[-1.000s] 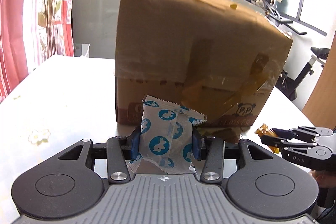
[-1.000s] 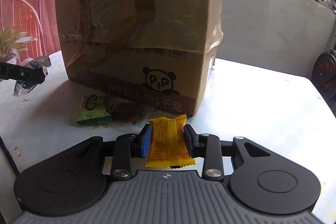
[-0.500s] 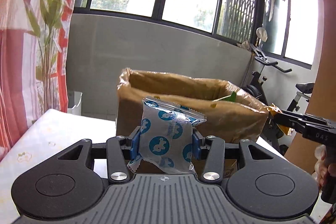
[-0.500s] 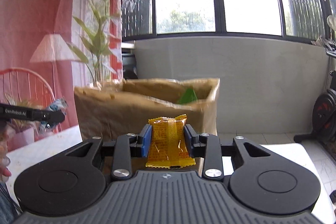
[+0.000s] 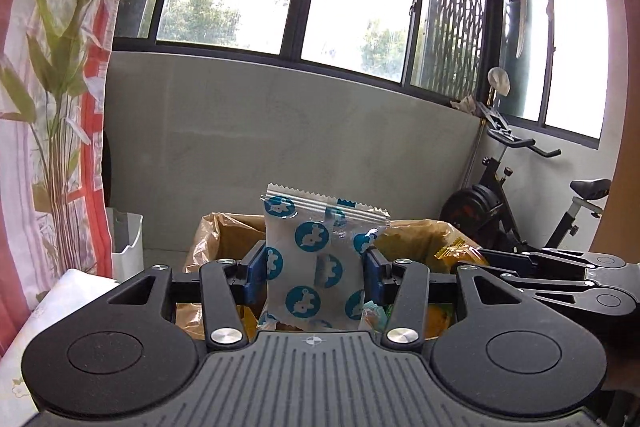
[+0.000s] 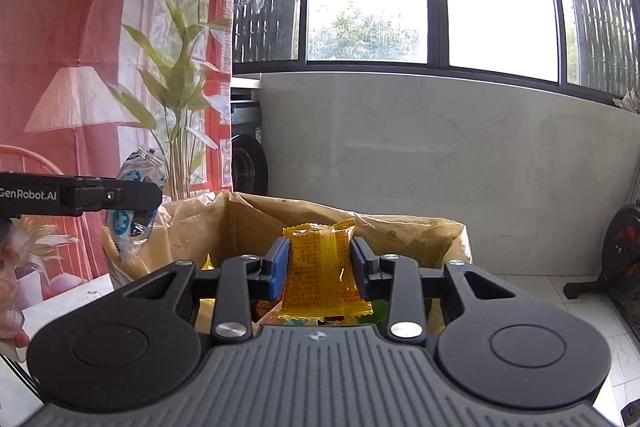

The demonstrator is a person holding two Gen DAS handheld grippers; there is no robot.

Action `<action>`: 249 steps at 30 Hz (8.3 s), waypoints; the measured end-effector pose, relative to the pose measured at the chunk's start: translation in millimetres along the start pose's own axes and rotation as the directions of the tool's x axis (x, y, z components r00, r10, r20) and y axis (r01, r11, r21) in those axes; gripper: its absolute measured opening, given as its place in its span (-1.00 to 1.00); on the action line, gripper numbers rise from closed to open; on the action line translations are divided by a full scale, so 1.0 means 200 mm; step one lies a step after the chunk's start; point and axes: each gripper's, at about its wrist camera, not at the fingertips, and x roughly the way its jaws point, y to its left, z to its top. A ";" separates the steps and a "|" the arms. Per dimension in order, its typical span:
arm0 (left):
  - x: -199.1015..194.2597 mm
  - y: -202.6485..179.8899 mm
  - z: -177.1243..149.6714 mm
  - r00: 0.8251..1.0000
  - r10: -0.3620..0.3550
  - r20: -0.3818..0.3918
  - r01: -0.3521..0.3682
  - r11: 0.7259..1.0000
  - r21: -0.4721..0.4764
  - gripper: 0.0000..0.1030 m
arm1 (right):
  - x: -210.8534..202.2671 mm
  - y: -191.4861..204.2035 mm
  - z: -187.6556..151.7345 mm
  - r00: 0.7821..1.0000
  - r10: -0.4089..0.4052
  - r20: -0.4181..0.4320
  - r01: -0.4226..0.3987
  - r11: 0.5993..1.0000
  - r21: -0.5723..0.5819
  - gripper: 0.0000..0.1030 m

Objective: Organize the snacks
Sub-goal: 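Lift both packets over the box and open both tools to release them, then move both open tools back down to the table beside the box, then close the left tool on the green-wrapped cake, then grasp the clear brown-candy bag with the right tool while the left tool holds the green cake, then lift both snacks over the box and open both tools to release them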

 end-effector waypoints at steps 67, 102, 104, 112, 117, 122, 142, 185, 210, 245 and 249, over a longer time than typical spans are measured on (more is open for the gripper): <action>0.19 -0.09 -0.84 0.887 0.025 -0.462 -0.080 0.992 -0.098 0.57 | -0.25 0.03 -0.94 0.969 -0.170 -0.182 0.173 0.985 0.003 0.60; 0.12 -0.09 -0.94 0.874 0.067 -0.482 -0.157 0.976 -0.148 0.45 | -0.26 -0.08 -0.95 0.970 -0.093 -0.224 0.110 0.992 0.066 0.60; 0.17 -0.12 -0.94 0.869 0.079 -0.489 -0.163 0.978 -0.132 0.46 | -0.26 -0.09 -0.95 0.970 -0.090 -0.225 0.109 0.992 0.070 0.60; 0.24 -0.19 -0.96 0.859 0.134 -0.495 -0.169 0.985 -0.026 0.63 | -0.24 -0.12 -0.96 0.969 -0.082 -0.232 0.107 0.989 0.099 0.60; 0.15 -0.12 -0.98 0.867 0.153 -0.474 -0.174 0.985 -0.001 0.49 | -0.23 -0.12 -0.95 0.968 -0.078 -0.240 0.106 0.989 0.105 0.60; 0.08 -0.03 -0.99 0.885 0.128 -0.448 -0.159 0.987 -0.033 0.01 | -0.22 -0.11 -0.95 0.966 -0.076 -0.246 0.101 0.991 0.091 0.60; 0.09 0.05 -0.98 0.895 0.027 -0.444 -0.064 0.995 -0.070 -0.15 | -0.16 -0.11 -0.97 0.950 -0.039 -0.311 0.076 0.992 0.105 0.60; -0.09 0.20 -1.03 0.908 0.064 -0.414 -0.108 0.990 -0.086 -0.16 | 0.04 0.33 -0.92 0.900 -0.149 -0.411 0.176 0.984 0.030 0.23; -0.20 0.16 -0.98 0.930 0.005 -0.367 -0.053 0.991 -0.120 -0.20 | -0.21 0.29 -0.92 0.946 -0.060 -0.318 0.127 0.973 0.194 0.06; 0.14 -0.13 -0.02 0.999 -0.046 -0.027 0.047 0.998 0.051 -0.19 | 0.03 -0.01 -0.03 0.994 -0.087 -0.060 0.086 0.996 -0.016 0.09; 0.19 -0.12 -0.05 0.998 -0.027 -0.057 0.030 0.998 0.051 -0.03 | 0.06 -0.03 -0.05 0.991 -0.081 -0.107 0.080 0.997 -0.015 0.16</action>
